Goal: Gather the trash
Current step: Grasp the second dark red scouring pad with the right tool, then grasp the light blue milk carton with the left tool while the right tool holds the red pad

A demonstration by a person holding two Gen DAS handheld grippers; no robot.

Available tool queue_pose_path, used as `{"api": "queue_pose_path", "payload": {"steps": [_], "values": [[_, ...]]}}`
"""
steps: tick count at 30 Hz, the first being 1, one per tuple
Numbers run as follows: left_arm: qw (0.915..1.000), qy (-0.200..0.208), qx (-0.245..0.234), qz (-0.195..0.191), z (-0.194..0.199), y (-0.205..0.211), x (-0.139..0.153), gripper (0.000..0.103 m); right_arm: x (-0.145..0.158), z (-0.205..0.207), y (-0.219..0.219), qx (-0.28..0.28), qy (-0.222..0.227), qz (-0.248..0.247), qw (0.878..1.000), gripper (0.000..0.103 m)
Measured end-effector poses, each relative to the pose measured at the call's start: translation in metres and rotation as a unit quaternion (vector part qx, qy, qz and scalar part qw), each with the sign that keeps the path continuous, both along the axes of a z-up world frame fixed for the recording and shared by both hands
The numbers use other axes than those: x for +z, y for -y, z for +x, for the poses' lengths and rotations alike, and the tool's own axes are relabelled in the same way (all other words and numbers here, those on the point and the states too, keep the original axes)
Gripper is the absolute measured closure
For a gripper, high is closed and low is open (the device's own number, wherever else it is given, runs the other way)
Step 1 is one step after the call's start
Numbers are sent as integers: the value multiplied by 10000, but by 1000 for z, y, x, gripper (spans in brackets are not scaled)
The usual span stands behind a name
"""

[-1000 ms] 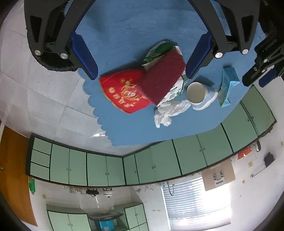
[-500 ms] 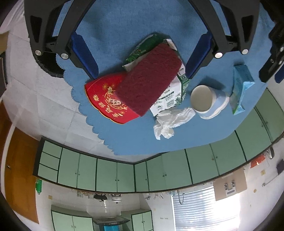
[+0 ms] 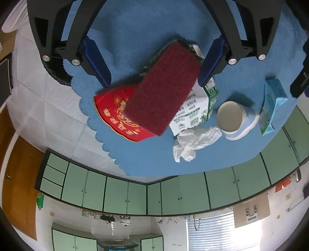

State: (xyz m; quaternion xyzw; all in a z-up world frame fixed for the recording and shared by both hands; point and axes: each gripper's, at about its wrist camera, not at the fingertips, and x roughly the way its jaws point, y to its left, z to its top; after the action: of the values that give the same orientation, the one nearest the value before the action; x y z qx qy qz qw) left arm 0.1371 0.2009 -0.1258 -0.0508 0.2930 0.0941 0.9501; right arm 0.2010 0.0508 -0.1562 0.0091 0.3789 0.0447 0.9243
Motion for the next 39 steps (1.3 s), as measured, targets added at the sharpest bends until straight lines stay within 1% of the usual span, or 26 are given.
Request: {"api": "queue_pose_path", "payload": {"steps": [2, 4, 5, 6, 8, 10, 15, 16, 17, 18, 19, 21, 24, 29, 33, 39], "values": [[10000, -13, -43, -2, 1, 4, 0, 19, 0, -4, 5, 67, -30, -26, 10000, 17], [10000, -17, -71, 7, 2, 7, -1, 19, -1, -5, 12, 180, -86, 71, 9998, 23], [10000, -25, -82, 9, 2, 9, -1, 19, -2, -5, 16, 229, -159, 180, 9994, 28], [9999, -40, -94, 3, 3, 10, -2, 19, -3, -4, 19, 282, -234, 297, 9989, 36], [9999, -63, -110, -8, 4, 12, -3, 19, -4, -3, 24, 392, -332, 486, 9975, 41], [9999, -81, -127, -8, 5, 14, -3, 19, -4, -2, 25, 394, -309, 518, 9974, 41], [9998, -97, -155, 34, 6, 18, -3, 19, -2, -1, 21, 354, -155, 399, 9985, 41], [9998, -104, -158, 29, 6, 19, -4, 19, -2, -1, 19, 386, -145, 356, 9985, 44], [9998, -108, -161, 29, 7, 19, -3, 19, -3, -1, 18, 454, -162, 411, 9980, 54], [9998, -110, -163, 38, 7, 20, -3, 19, -2, -2, 17, 481, -167, 445, 9977, 60], [9998, -111, -163, 48, 7, 20, -3, 19, -2, -3, 16, 525, -167, 427, 9976, 62], [9998, -141, -157, 39, 8, 20, -4, 19, -1, -3, 15, 597, -153, 369, 9974, 62], [9998, -170, -134, -24, 10, 19, -5, 19, 1, -6, 16, 696, -178, 514, 9961, 62], [9998, -197, -70, 29, 16, 17, -7, 19, 14, -11, 16, 826, 54, 603, 9947, 62], [9997, -226, 49, 46, 29, 13, -9, 19, 23, -9, 17, 835, 187, 586, 9946, 62], [9992, -381, 132, 81, 52, 10, -15, 20, 23, 1, 20, 837, 175, 653, 9942, 62]]}}
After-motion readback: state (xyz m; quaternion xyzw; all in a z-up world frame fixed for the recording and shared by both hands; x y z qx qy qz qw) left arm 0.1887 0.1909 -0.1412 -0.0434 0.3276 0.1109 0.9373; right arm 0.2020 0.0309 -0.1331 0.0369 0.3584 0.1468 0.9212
